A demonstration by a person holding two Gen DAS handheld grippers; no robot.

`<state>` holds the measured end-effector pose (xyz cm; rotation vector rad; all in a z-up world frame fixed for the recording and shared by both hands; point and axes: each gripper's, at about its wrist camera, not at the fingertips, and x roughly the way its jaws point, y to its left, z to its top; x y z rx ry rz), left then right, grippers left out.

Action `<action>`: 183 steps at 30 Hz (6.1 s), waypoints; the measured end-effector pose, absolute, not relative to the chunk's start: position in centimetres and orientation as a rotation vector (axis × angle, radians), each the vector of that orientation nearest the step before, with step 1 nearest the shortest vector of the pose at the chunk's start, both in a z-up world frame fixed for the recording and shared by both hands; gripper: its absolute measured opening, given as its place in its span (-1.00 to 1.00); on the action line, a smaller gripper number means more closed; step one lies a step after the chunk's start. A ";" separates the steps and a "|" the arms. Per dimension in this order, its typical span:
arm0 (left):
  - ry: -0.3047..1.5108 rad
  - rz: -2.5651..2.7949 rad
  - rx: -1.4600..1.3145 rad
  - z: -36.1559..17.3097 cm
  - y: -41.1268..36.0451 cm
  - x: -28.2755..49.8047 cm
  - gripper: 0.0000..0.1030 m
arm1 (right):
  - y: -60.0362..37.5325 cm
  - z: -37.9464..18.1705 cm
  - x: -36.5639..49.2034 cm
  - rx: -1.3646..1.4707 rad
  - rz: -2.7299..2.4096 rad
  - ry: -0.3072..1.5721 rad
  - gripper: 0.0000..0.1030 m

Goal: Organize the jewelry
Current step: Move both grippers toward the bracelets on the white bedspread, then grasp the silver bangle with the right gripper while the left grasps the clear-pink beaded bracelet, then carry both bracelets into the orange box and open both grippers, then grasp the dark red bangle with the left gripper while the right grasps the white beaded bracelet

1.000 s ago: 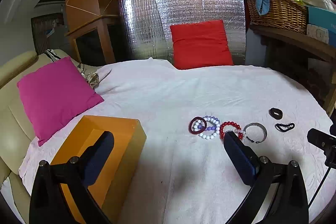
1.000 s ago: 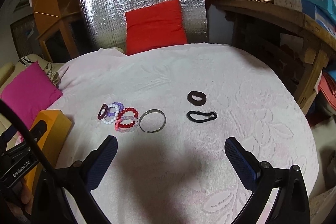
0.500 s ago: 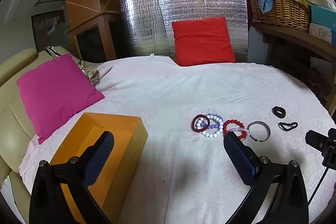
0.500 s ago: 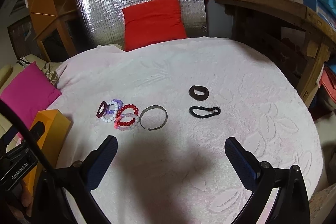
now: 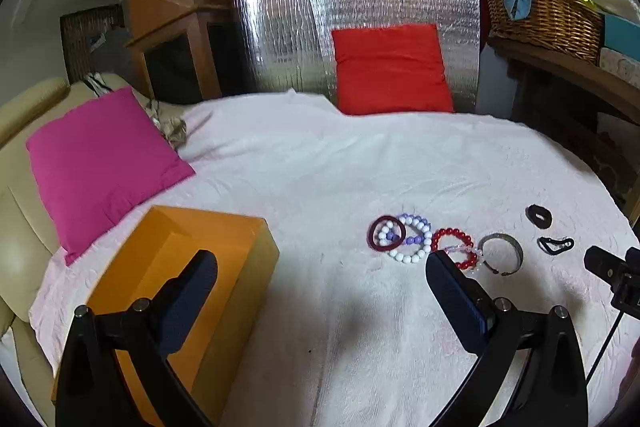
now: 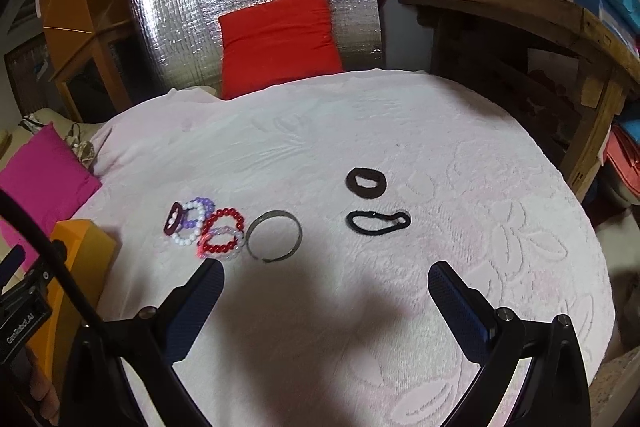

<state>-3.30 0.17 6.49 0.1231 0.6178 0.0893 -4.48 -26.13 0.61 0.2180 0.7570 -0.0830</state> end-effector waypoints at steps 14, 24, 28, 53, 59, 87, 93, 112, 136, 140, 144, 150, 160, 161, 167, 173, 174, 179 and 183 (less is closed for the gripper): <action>0.813 0.010 0.119 1.5 0.5 2.6 1.00 | -24.6 -4.8 3.8 0.210 -0.024 0.894 -0.26; 0.821 -0.123 0.124 0.5 -2.4 4.1 0.75 | -25.8 -7.8 6.2 0.265 -0.011 0.957 -0.90; 0.827 -0.184 0.088 -0.1 -3.9 4.4 0.58 | -27.1 -7.9 5.7 0.288 -0.009 0.954 -0.91; 0.889 -0.343 0.017 -2.9 -7.5 5.8 -0.84 | -28.3 -7.7 3.4 0.399 0.126 0.904 0.25; 0.845 -0.325 -0.003 -0.8 -4.8 4.6 -0.84 | -25.2 -8.7 4.0 0.286 0.205 0.934 0.45; 0.688 -0.216 -0.108 6.0 4.3 -4.0 -0.84 | -21.1 -4.9 2.4 0.204 0.102 0.709 0.24; 0.588 -0.092 -0.135 8.3 9.2 -8.2 -0.85 | -14.8 -2.6 1.3 0.217 0.251 0.650 0.24; 0.727 0.440 -0.254 2.6 23.0 -8.8 -0.16 | 12.0 -0.9 4.5 -0.034 0.577 0.792 0.30; 0.356 0.374 0.111 7.0 8.3 -8.5 0.33 | -15.8 -0.3 0.2 0.279 0.220 0.707 0.39; 0.354 0.292 0.111 6.8 6.1 -7.5 0.34 | -22.1 -2.0 -0.3 0.421 0.138 0.726 0.39; 0.394 0.189 0.114 5.8 3.9 -6.1 0.41 | -26.0 -3.2 0.1 0.498 0.086 0.768 0.38; 0.540 0.056 0.064 3.2 1.5 -1.7 0.43 | -28.9 -4.5 0.3 0.587 0.057 0.824 0.38; 0.673 -0.005 0.008 -0.9 -0.2 3.9 0.43 | -30.7 -6.2 2.1 0.674 0.024 0.907 0.38; 0.683 -0.009 -0.015 -1.1 -0.3 4.5 0.43 | -30.7 -6.3 2.3 0.676 0.031 0.909 0.38; 0.717 -0.013 -0.004 -2.7 -1.8 6.9 0.43 | -29.9 -6.4 3.5 0.660 0.030 0.910 0.37; 0.743 -0.056 -0.008 -3.2 -2.8 7.5 0.43 | -28.1 -6.6 4.2 0.604 0.054 0.913 0.32; 0.744 -0.065 -0.014 -3.3 -2.7 7.5 0.36 | -27.8 -6.5 4.3 0.596 0.061 0.909 0.32; 0.801 -0.088 -0.051 -3.9 -1.5 8.3 -0.59 | -26.3 -6.4 4.7 0.567 0.093 0.889 0.12; 0.814 -0.103 -0.088 -3.9 -0.2 8.1 -0.86 | -24.6 -6.2 5.0 0.513 0.132 0.874 0.00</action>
